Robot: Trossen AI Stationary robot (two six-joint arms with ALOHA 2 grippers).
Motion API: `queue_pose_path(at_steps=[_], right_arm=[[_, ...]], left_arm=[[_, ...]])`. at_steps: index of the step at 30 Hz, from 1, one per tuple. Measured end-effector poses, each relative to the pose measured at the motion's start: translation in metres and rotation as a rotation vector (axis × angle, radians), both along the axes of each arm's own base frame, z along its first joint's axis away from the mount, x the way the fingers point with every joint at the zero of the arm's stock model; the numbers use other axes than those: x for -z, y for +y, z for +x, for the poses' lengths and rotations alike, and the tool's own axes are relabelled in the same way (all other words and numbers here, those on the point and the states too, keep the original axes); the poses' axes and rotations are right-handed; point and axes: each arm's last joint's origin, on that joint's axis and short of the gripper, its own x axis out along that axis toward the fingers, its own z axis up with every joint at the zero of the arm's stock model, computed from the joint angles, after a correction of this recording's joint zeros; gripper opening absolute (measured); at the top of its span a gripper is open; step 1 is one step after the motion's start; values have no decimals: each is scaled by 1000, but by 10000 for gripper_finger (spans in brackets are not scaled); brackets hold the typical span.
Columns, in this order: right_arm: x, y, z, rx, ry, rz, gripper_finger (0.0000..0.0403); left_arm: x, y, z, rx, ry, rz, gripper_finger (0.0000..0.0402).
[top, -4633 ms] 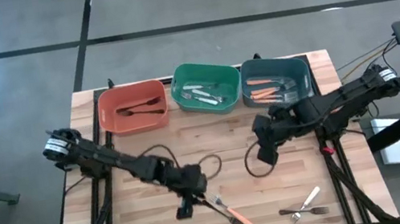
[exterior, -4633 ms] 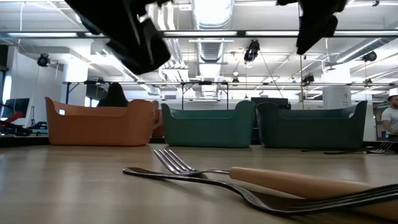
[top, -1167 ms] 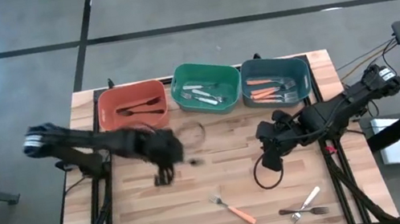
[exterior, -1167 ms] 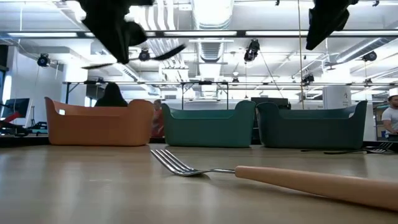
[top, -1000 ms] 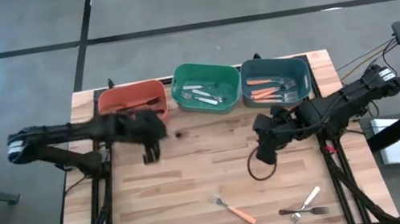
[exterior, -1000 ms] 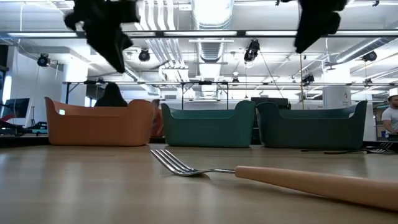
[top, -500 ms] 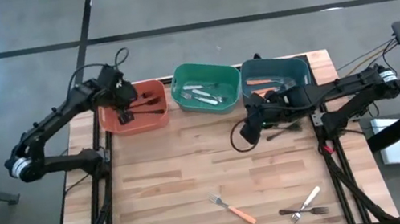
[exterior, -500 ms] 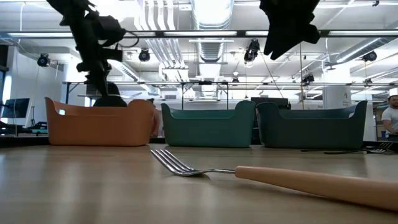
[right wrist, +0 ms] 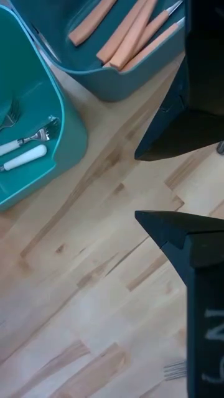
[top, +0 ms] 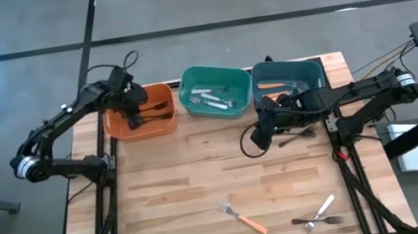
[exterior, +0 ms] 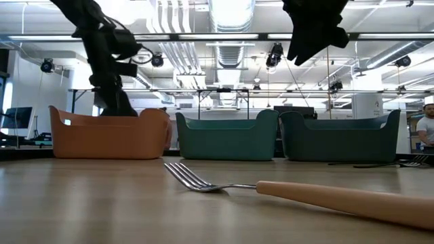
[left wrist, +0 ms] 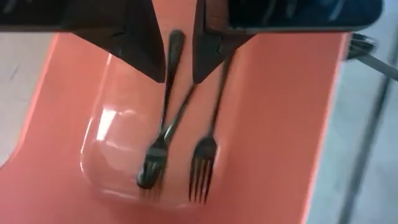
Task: Sort silverware by color (type)
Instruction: Put the light orange fork into the blue bin
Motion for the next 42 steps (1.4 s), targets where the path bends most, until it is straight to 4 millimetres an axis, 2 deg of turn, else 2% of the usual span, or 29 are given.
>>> queue_pose_path(at_steps=[4, 8, 13, 19, 22, 28, 33, 38, 42], right_arm=[[0, 0, 0, -1, 0, 1, 132], [0, 0, 0, -1, 0, 4, 132], [0, 1, 0, -3, -1, 21, 132], [7, 6, 6, -18, 17, 105, 132], [19, 14, 15, -56, 64, 143, 132], [56, 36, 42, -159, 172, 261, 132], [83, 62, 63, -241, 167, 335, 132], [109, 89, 77, -282, 164, 391, 132], [122, 103, 80, -240, 176, 424, 132]], left_arm=[[9, 2, 5, -88, -50, -128, 74], [4, -7, 18, -12, -270, -298, 71], [-23, -33, 39, 113, -452, -288, 60], [-61, -80, 62, 225, -585, -290, 54], [-69, -106, 71, 204, -606, -281, 54], [-75, -160, 86, 144, -655, -309, 54], [-79, -200, 93, 107, -731, -304, 54], [-83, -229, 90, 76, -795, -309, 54], [-84, -243, 88, 111, -812, -323, 54]])
